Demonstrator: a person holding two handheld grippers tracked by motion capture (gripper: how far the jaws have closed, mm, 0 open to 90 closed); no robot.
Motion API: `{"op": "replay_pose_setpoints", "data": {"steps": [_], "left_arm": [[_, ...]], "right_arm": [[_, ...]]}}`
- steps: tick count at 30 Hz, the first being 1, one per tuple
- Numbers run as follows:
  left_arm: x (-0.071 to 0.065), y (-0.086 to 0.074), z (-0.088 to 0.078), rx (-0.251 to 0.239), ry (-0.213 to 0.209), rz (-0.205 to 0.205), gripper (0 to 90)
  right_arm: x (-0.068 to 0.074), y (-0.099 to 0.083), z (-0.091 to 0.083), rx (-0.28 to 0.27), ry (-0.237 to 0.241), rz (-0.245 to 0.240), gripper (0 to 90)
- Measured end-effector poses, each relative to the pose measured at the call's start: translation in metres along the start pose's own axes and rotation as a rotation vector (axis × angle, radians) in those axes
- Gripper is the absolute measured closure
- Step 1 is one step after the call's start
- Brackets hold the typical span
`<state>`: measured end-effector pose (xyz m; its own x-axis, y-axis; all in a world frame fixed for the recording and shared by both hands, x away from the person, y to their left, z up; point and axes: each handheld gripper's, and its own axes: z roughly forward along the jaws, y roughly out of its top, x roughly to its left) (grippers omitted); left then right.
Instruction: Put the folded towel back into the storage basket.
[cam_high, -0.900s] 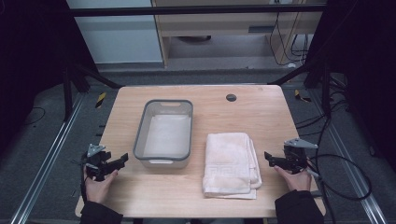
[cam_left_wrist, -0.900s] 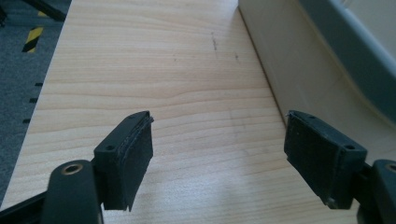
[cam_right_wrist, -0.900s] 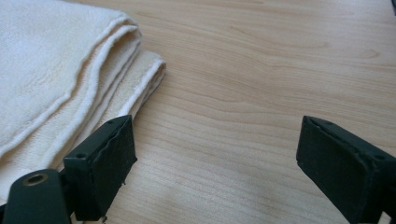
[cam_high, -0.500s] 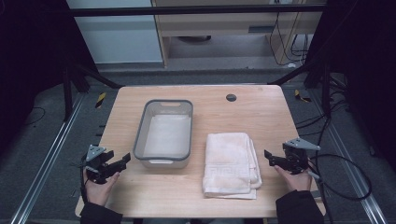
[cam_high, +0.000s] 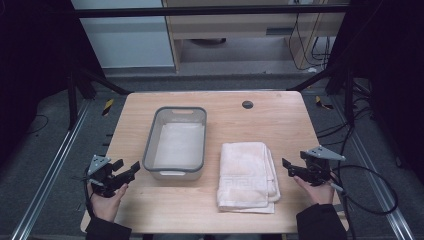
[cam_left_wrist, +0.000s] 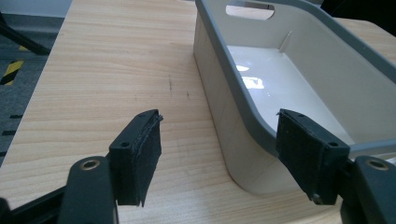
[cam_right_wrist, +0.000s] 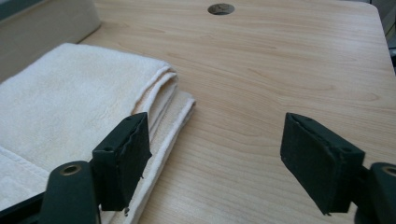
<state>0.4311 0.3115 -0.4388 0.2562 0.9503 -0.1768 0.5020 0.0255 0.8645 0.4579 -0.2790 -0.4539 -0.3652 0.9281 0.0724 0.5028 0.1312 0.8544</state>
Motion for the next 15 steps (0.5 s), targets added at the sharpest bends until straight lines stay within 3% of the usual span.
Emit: {"op": "replay_pose_setpoints", "data": {"steps": [8, 15], "left_arm": [[-0.004, 0.007, -0.003, -0.031, -0.016, -0.017, 31.9], [-0.01, 0.014, -0.003, -0.044, -0.028, -0.003, 33.0]], "right_arm": [[0.0, 0.008, -0.003, -0.02, 0.021, 0.017, 29.0], [0.001, 0.018, -0.006, -0.035, 0.03, 0.021, 31.9]]}}
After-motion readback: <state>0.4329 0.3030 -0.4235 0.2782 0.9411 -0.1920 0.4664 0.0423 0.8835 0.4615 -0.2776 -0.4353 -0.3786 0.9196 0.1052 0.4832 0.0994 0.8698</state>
